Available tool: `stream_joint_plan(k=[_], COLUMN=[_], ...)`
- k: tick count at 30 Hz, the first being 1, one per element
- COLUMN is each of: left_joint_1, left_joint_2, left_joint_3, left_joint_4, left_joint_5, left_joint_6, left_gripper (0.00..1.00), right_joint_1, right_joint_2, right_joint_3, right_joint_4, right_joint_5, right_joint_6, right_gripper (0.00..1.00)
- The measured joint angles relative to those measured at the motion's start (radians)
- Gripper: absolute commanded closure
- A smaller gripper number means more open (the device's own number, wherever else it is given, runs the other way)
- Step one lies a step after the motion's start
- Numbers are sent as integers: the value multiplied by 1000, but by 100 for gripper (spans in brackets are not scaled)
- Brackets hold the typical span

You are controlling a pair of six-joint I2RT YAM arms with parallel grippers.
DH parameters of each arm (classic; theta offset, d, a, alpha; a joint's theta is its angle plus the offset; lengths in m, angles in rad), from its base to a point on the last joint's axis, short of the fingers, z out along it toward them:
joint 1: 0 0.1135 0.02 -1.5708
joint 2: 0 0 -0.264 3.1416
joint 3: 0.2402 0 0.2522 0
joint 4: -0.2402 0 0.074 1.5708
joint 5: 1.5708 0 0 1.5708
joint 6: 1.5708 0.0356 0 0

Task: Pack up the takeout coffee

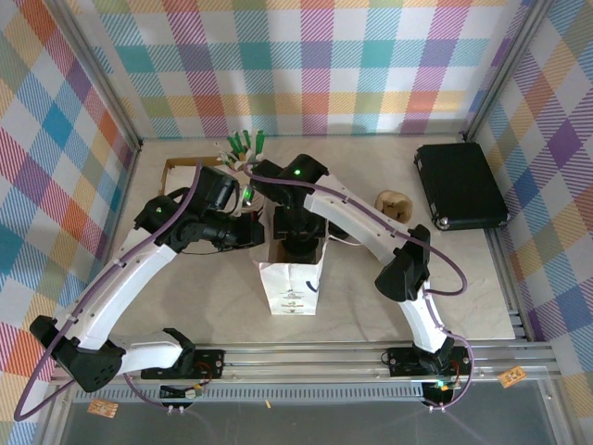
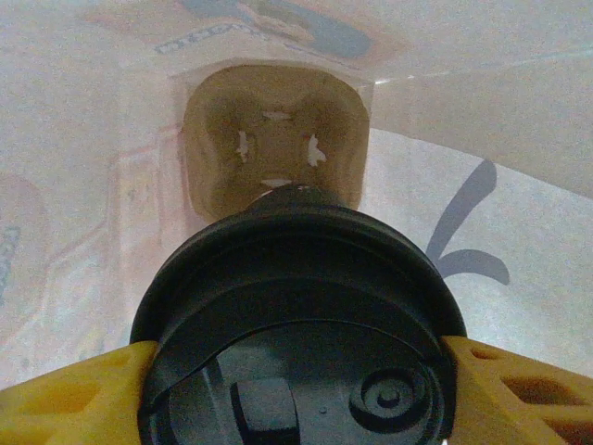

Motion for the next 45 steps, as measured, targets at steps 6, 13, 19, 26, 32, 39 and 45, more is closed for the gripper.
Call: stream_joint_plan(k=[6,13,19,26,32,39,45], left_joint_1=[-42,-60,-65,-70,-71,-72,-82], left_joint_2=[18,31,38,52,57,64,79], left_joint_3=[10,23,46,69,78,80,99], left_joint_4=[7,-13,-16,-35,-43,-52,-68], left_joint_5=[6,6,-10,-34,-47,-56,-76], left_joint_6=[16,35,52,57,57,50,40], left_gripper=[100,100,100,100,100,100,100], right_joint_1=[-18,-27,-26,-28,-28,-29,-33], right_joint_2=[16,56,75,75,75,74,72], right_joint_3=[-2,-1,0,0,-3,-24,-31], right_joint_4=[29,26,27,31,40,68,79], right_joint_5=[8,18,24,17,15,15,14], right_joint_6=[57,116,156,186,201,217,225], right_gripper=[77,75,70,62,60,55,53])
